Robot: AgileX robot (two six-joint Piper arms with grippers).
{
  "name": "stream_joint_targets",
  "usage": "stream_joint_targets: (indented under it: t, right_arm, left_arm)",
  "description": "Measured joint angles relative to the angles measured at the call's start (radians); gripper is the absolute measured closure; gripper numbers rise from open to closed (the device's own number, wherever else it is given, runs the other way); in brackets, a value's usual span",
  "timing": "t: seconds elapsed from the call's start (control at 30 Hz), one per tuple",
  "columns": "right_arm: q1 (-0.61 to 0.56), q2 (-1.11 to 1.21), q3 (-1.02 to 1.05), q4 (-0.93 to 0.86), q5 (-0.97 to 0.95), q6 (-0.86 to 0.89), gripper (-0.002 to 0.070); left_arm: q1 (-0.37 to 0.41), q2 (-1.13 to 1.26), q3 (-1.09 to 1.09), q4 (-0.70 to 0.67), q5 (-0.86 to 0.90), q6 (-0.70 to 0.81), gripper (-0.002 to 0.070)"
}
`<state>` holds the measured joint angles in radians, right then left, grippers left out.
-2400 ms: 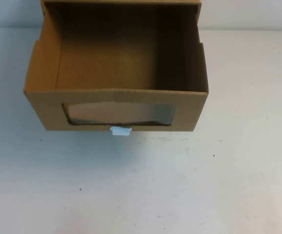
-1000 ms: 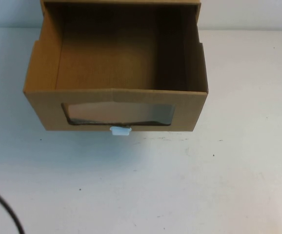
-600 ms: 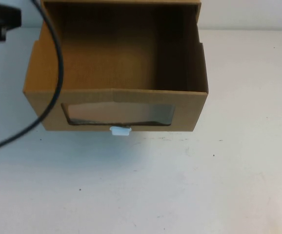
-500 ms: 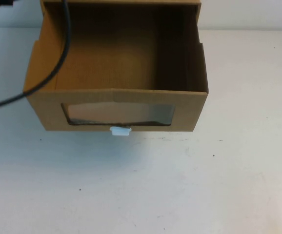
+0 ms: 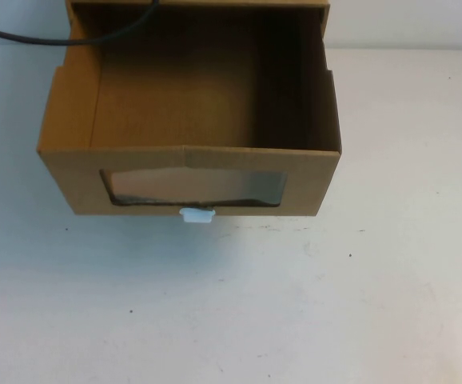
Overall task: Close the shoe box
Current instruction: Press the shoe box with left arm, then close the shoe box with your right arm
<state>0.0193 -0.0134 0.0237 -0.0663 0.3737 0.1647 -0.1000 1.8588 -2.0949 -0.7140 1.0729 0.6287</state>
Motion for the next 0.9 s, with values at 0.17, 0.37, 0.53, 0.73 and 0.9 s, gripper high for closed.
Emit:
stream_joint_targets:
  t: [0.17, 0.37, 0.53, 0.73, 0.9]
  right_arm:
    - [0.000, 0.000, 0.000, 0.000, 0.000, 0.000, 0.0689]
    - [0.000, 0.000, 0.000, 0.000, 0.000, 0.000, 0.0689]
    - [0.000, 0.000, 0.002, 0.012, -0.038, 0.000, 0.0689]
    - [0.000, 0.000, 0.004, 0.249, -0.218, 0.000, 0.0689]
    - [0.000, 0.000, 0.004, 0.311, -0.325, 0.000, 0.0689]
  left_arm:
    - [0.000, 0.089, -0.042, 0.000, -0.002, -0.010, 0.0680]
    - [0.000, 0.128, -0.047, -0.003, -0.019, -0.014, 0.0680]
    - [0.000, 0.135, -0.050, -0.006, -0.024, -0.014, 0.0680]
    - [0.000, 0.139, -0.051, -0.014, -0.030, -0.014, 0.0680]
    - [0.000, 0.140, -0.051, -0.026, -0.030, -0.014, 0.0680]
